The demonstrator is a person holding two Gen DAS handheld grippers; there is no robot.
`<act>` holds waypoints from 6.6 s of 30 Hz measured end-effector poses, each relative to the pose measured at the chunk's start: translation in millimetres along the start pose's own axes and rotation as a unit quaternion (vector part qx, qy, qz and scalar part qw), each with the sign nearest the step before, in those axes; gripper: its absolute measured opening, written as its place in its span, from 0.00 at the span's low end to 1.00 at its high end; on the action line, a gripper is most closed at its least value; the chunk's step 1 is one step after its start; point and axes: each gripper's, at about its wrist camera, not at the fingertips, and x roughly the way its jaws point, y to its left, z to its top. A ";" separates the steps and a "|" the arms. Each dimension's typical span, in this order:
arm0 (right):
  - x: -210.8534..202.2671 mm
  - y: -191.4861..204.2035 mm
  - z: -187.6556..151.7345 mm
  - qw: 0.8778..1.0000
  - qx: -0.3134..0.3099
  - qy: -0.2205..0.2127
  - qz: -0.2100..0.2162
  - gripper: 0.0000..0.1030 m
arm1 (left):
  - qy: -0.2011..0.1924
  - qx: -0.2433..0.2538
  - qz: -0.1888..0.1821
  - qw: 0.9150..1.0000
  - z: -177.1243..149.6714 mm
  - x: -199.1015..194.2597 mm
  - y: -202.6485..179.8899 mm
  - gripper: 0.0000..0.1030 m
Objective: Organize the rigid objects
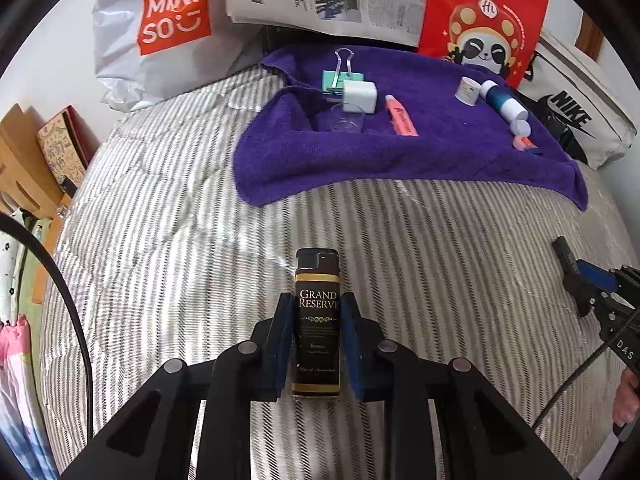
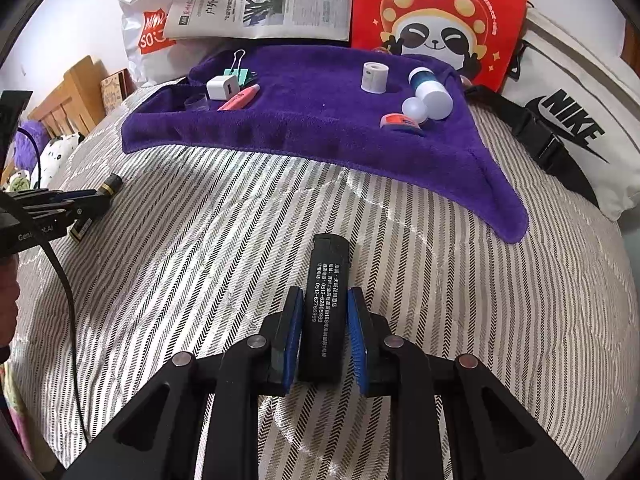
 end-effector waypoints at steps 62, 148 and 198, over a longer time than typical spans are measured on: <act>101.7 -47.8 174.8 0.998 0.064 0.023 -0.018 0.22 | -0.035 0.016 -0.078 0.996 114.6 8.6 -10.6 0.22; -55.0 -77.7 71.6 0.993 0.109 -0.052 -0.008 0.70 | -0.053 0.098 -0.003 0.994 98.8 -20.7 -107.6 0.92; -156.1 -38.2 19.0 0.990 0.099 -0.071 -0.077 1.00 | -0.090 -0.014 0.001 0.996 16.5 -145.3 -39.2 0.96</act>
